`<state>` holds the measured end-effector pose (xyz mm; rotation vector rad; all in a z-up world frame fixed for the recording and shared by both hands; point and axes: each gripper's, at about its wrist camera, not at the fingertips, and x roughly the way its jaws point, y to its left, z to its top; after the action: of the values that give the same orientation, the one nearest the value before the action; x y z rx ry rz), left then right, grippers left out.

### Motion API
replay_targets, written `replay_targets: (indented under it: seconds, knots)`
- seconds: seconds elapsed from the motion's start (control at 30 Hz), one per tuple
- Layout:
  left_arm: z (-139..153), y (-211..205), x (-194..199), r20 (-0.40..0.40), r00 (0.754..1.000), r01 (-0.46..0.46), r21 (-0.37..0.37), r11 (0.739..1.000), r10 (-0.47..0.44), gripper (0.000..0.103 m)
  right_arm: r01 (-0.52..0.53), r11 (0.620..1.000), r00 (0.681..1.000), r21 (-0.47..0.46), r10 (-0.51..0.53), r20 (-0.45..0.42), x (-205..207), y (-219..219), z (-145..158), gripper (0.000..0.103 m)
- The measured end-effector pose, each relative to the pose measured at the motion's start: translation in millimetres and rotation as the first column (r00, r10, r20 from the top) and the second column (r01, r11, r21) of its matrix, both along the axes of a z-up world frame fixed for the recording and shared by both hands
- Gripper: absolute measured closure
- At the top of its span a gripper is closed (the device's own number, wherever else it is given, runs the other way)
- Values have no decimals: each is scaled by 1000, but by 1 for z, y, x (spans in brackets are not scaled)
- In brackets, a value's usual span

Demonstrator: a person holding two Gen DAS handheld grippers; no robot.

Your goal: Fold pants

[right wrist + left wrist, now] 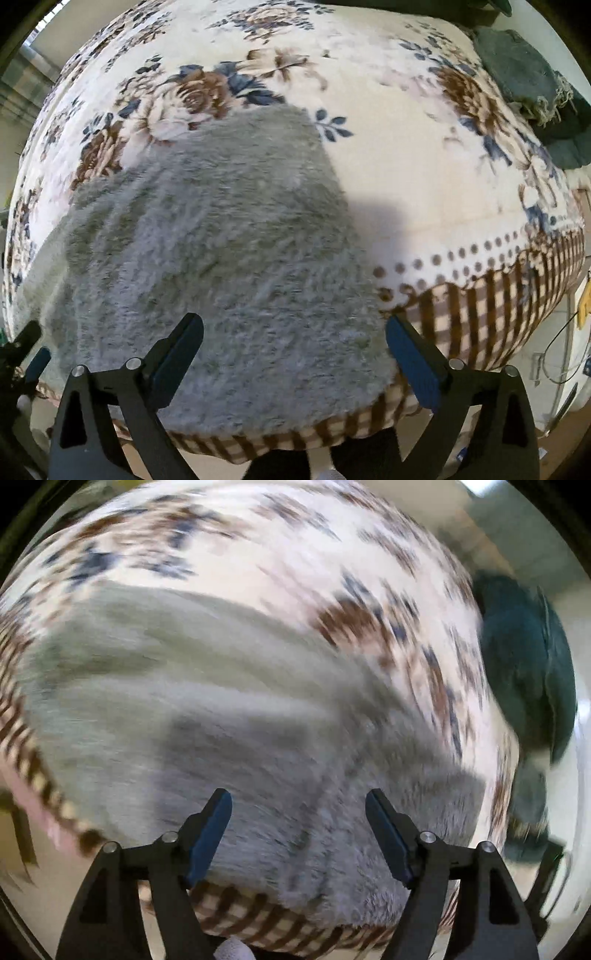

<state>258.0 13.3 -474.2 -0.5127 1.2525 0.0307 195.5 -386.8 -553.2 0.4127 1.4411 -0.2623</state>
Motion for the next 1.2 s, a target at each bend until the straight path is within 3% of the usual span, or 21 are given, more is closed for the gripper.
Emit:
replay_targets:
  seconds: [0.13, 0.27, 0.37, 0.5, 0.6, 0.67, 0.7, 0.77, 1.0, 1.2]
  knots:
    - [-4, 77, -23, -36, 972, -232, -32, 972, 230, 29, 24, 997, 999, 73, -22, -27, 6, 13, -5, 2]
    - [-41, 156, -43, -123, 883, -467, -114, 877, 454, 29, 13, 996, 999, 92, -10, -36, 14, 31, -13, 2]
    - [-64, 189, -41, -126, 851, -523, -123, 843, 510, 29, -2, 996, 998, 94, 8, -57, 19, 44, -27, 2]
    - [-90, 202, -28, -128, 849, -529, -164, 833, 513, 29, -20, 997, 994, 80, 28, -103, 22, 58, -46, 2]
    - [-88, 200, -24, -88, 845, -535, -118, 836, 528, 30, -50, 998, 992, 42, 54, -111, 24, 67, -51, 2]
    - [-83, 194, -19, -42, 858, -513, -84, 854, 511, 55, -60, 998, 992, 29, 63, -113, 25, 71, -53, 2]
    - [-79, 190, -17, -17, 865, -502, -84, 861, 502, 78, -61, 998, 991, 26, 63, -114, 25, 72, -54, 2]
    - [-66, 183, -16, 47, 870, -488, -63, 871, 491, 88, -58, 998, 992, 30, 61, -115, 24, 73, -56, 2]
    - [17, 136, -15, 281, 889, -383, 23, 923, 362, 91, -80, 991, 993, 109, 88, -72, 19, 55, -55, 2]
    - [103, 44, -20, 411, 899, -189, 52, 981, 151, 91, -123, 964, 992, 237, 121, 21, 2, 22, -40, 2]
